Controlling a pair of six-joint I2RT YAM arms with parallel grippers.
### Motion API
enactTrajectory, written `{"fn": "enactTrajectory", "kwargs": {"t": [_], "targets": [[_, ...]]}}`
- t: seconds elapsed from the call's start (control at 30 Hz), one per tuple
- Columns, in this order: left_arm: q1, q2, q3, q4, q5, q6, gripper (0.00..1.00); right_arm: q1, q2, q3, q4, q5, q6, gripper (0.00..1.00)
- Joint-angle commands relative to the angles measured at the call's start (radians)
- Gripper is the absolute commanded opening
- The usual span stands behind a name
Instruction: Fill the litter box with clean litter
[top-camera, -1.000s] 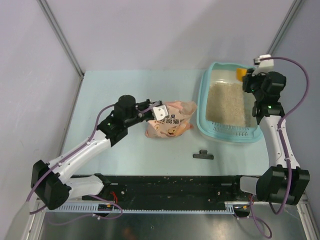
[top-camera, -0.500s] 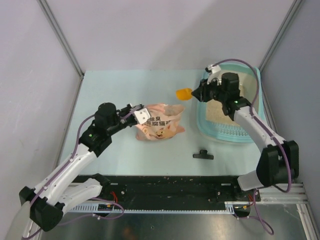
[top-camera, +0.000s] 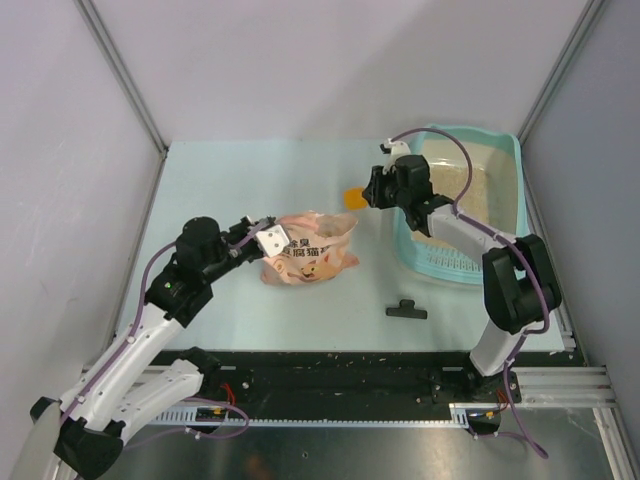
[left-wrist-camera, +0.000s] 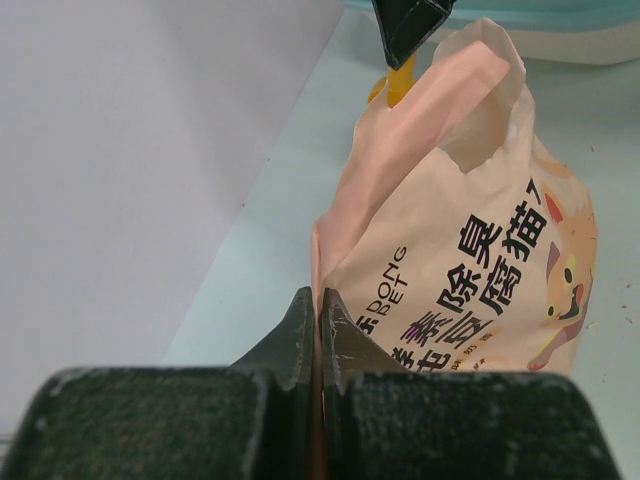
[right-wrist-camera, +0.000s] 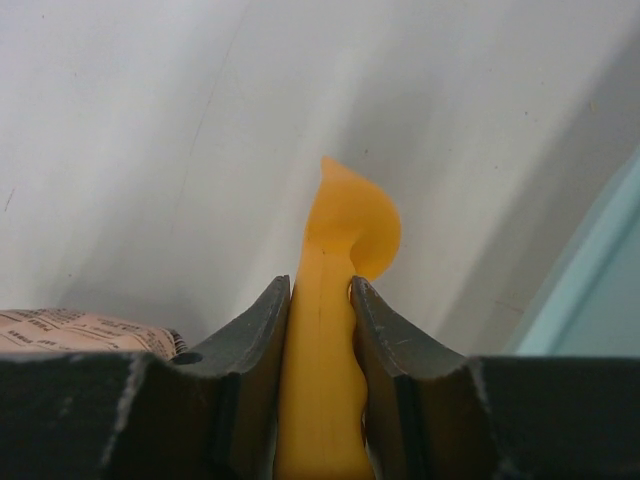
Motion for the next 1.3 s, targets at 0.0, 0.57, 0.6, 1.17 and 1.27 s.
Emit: {"fn": "enactTrajectory", "kwargs": {"t": [0.0,0.57,0.6,1.17,1.27], "targets": [[0.012,-0.024,0.042,0.108,-0.032,0.014,0.00,0.015,-0.057,0.045,-0.001,0.055,0.050,0.27],[0.012,0.114,0.122,0.121,0.082,-0.164,0.00,-0.205,-0.315,0.014,-0.439,-0.656,-0.149,0.97],[0.012,0.121,0.134,0.124,0.082,-0.178,0.00,-0.202,-0.317,0.010,-0.445,-0.683,-0.174,0.94],[0.012,0.114,0.119,0.137,0.068,-0.230,0.00,0.026,-0.162,-0.023,-0.235,-0.534,-0.332,0.27],[0.012,0.117,0.119,0.143,0.070,-0.230,0.00,0.083,-0.125,-0.023,-0.178,-0.528,-0.314,0.27]]}}
